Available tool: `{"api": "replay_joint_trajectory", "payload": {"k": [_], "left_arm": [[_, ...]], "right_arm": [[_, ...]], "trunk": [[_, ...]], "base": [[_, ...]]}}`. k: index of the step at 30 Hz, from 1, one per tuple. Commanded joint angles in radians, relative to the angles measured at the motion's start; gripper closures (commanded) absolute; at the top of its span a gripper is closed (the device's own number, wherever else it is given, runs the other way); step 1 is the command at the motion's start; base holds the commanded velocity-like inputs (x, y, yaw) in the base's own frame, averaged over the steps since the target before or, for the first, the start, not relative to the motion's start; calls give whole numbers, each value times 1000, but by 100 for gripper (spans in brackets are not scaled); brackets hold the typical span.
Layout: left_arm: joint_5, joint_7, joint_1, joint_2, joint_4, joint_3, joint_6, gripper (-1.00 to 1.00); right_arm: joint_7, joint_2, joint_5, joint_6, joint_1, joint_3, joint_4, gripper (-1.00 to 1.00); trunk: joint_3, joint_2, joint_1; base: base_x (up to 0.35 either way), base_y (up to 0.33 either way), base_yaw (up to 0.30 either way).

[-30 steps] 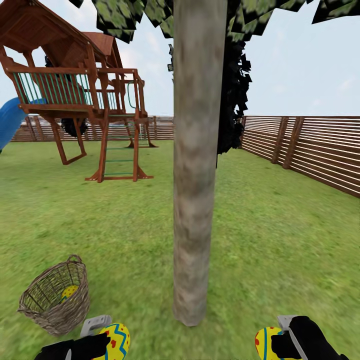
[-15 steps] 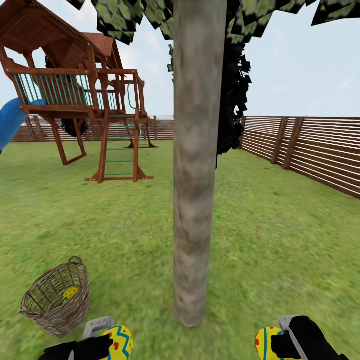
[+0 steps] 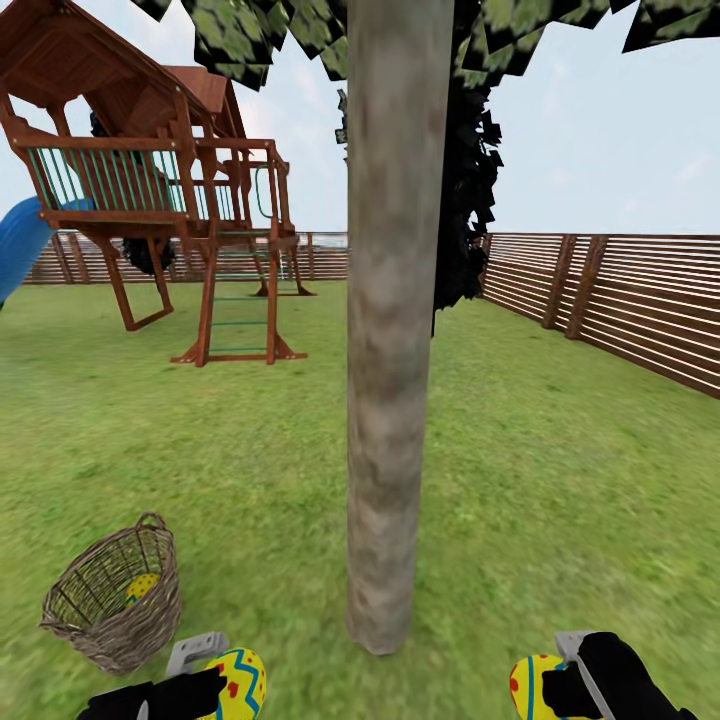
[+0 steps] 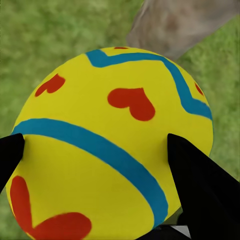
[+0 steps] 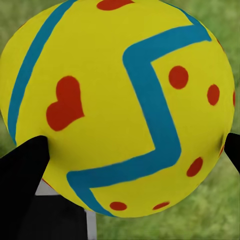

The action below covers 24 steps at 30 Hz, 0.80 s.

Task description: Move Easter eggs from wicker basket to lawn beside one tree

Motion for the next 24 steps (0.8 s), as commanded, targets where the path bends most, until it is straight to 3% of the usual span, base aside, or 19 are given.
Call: {"api": "replay_joint_trajectory", "payload": {"k": [1,16,24], "left_arm": [[-10,-9,-1,-1,-2,5,4,100],[-18,-8,-1,-3,1,2,3,100],[-17,-8,-1,-3,1,2,3,100]], "right_arm": [[8,0,7,4,-1,-1,0,100],[8,3,7,4,-1,0,2,100],[8,3,7,4,-1,0,2,100]], "trunk": [[-5,-8,4],[-52,-113,62],[-77,-169,92]], "base": [[0,0,0],[-3,0,0],[-294,97,0]]}}
